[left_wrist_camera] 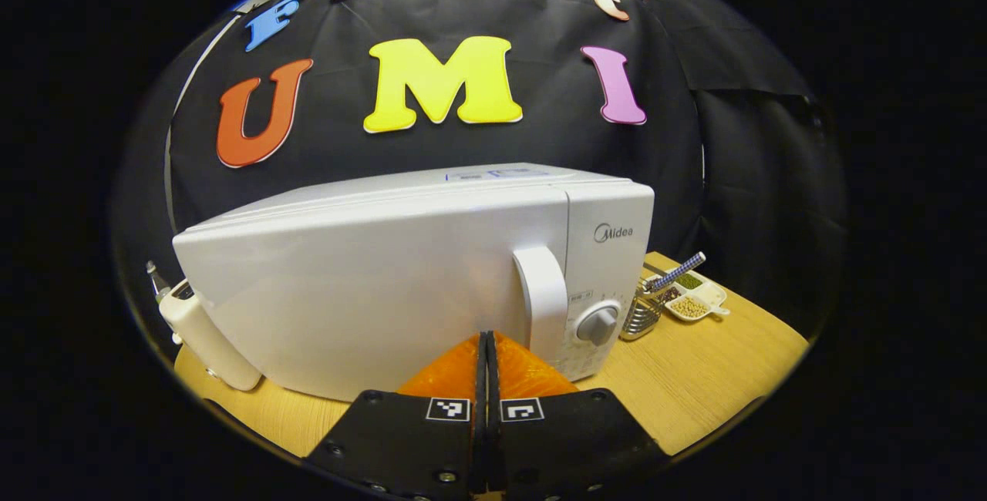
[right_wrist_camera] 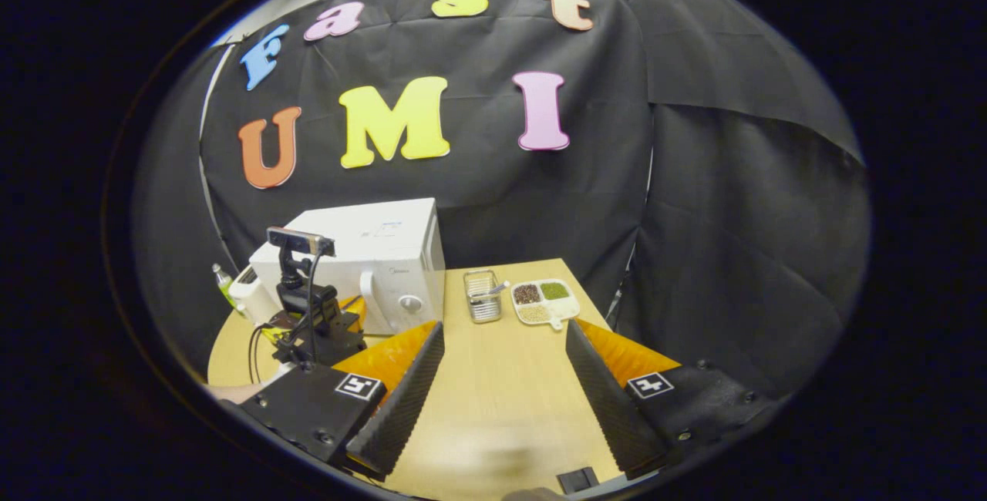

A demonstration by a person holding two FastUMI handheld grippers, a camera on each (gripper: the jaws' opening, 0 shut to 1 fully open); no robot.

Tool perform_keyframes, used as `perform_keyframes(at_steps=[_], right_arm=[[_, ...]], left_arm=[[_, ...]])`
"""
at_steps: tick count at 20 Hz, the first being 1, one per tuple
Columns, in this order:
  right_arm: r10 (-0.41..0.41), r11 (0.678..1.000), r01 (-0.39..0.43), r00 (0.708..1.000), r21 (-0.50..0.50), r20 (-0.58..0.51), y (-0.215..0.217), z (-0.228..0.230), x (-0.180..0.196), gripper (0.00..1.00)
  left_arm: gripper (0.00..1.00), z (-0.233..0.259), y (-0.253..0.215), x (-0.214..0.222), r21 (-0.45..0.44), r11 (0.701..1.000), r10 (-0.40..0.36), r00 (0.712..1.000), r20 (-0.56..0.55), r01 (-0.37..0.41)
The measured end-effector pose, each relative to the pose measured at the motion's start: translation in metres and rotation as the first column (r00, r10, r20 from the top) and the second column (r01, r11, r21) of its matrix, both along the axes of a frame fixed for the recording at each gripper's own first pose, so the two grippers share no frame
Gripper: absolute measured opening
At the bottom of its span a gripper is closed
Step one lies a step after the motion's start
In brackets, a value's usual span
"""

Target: Open the microwave oven with the left hand, put the food in, and close the microwave oven.

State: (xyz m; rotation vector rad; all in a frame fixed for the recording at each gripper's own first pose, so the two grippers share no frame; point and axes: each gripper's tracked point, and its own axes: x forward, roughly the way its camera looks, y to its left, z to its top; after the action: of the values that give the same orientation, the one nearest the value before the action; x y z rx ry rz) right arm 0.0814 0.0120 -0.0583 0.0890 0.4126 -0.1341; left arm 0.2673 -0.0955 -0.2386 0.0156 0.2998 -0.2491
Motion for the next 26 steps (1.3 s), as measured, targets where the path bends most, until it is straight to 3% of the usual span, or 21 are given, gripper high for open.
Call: perform_keyframes(at_steps=[1,2,3,4,5,8,9,10,11,12,13,14,18,19,20,22,23,25,26], right_arm=[[0.006,1.000,-0.006,1.000,0.000,0.003,0.004,0.003,-0.001,1.00],[0.011,1.000,-0.011,1.000,-0.001,0.003,0.007,0.004,-0.001,0.92],[0.018,1.000,-0.018,1.000,-0.001,0.002,0.009,0.004,-0.003,1.00],[0.027,1.000,-0.027,1.000,-0.006,0.004,0.012,0.005,-0.004,0.92],[0.037,0.999,-0.037,0.999,-0.017,0.005,0.016,0.005,-0.005,1.00],[0.072,0.996,-0.072,0.997,-0.050,0.013,0.027,0.006,-0.007,1.00],[0.089,0.995,-0.088,0.996,-0.048,0.015,0.033,0.004,-0.006,1.00],[0.099,0.994,-0.098,0.995,-0.057,0.020,0.037,0.003,-0.006,0.92],[0.105,0.992,-0.103,0.994,-0.066,0.029,0.039,0.002,-0.006,0.92],[0.114,0.991,-0.112,0.993,-0.068,0.030,0.044,0.001,-0.006,1.00],[0.128,0.990,-0.126,0.991,-0.062,0.033,0.050,-0.001,-0.004,0.92],[0.141,0.989,-0.139,0.989,-0.053,0.035,0.056,-0.002,-0.002,1.00],[0.162,0.986,-0.158,0.983,-0.052,0.081,0.071,0.011,0.003,1.00],[0.164,0.986,-0.160,0.982,-0.051,0.097,0.075,0.016,0.002,0.92],[0.166,0.985,-0.161,0.979,-0.054,0.115,0.078,0.022,0.003,1.00],[0.166,0.985,-0.157,0.975,-0.067,0.149,0.081,0.035,0.001,1.00],[0.168,0.985,-0.158,0.972,-0.068,0.164,0.083,0.041,-0.001,0.92],[0.164,0.985,-0.152,0.967,-0.076,0.193,0.082,0.055,-0.001,0.92],[0.157,0.986,-0.144,0.965,-0.079,0.210,0.080,0.062,-0.002,1.00]], left_arm=[[0.00,0.000,0.004,-0.009,-0.012,1.000,0.004,1.000,-0.008,-0.004],[0.00,-0.001,0.010,-0.019,-0.024,1.000,0.006,1.000,-0.023,-0.006],[0.00,-0.002,0.016,-0.034,-0.034,0.999,0.008,0.999,-0.038,-0.010],[0.01,-0.006,0.021,-0.043,-0.034,0.999,0.004,0.999,-0.048,-0.006],[0.10,-0.006,0.025,-0.062,-0.034,0.999,-0.007,0.998,-0.065,0.005],[0.85,-0.001,0.040,-0.104,-0.116,0.993,0.012,0.994,-0.106,-0.024],[0.94,0.003,0.050,-0.119,-0.114,0.992,0.045,0.993,-0.110,-0.057],[0.93,0.008,0.058,-0.133,-0.111,0.990,0.072,0.991,-0.116,-0.085],[0.93,0.016,0.063,-0.146,-0.120,0.988,0.087,0.990,-0.115,-0.101],[0.93,0.026,0.069,-0.159,-0.133,0.985,0.097,0.989,-0.110,-0.111],[0.93,0.037,0.074,-0.172,-0.141,0.983,0.099,0.990,-0.104,-0.113],[0.93,0.046,0.080,-0.183,-0.143,0.983,0.102,0.990,-0.096,-0.115],[0.94,0.085,0.117,-0.214,-0.101,0.984,0.145,0.988,-0.050,-0.150],[0.94,0.103,0.124,-0.220,-0.090,0.984,0.154,0.988,-0.030,-0.157],[0.94,0.116,0.128,-0.223,-0.087,0.985,0.151,0.988,-0.006,-0.151],[0.94,0.145,0.136,-0.228,-0.064,0.988,0.142,0.988,0.059,-0.138],[0.94,0.160,0.144,-0.230,-0.046,0.989,0.144,0.985,0.096,-0.140],[0.93,0.190,0.150,-0.232,-0.036,0.990,0.140,0.978,0.156,-0.136],[0.94,0.203,0.149,-0.233,-0.042,0.991,0.136,0.976,0.173,-0.130]])
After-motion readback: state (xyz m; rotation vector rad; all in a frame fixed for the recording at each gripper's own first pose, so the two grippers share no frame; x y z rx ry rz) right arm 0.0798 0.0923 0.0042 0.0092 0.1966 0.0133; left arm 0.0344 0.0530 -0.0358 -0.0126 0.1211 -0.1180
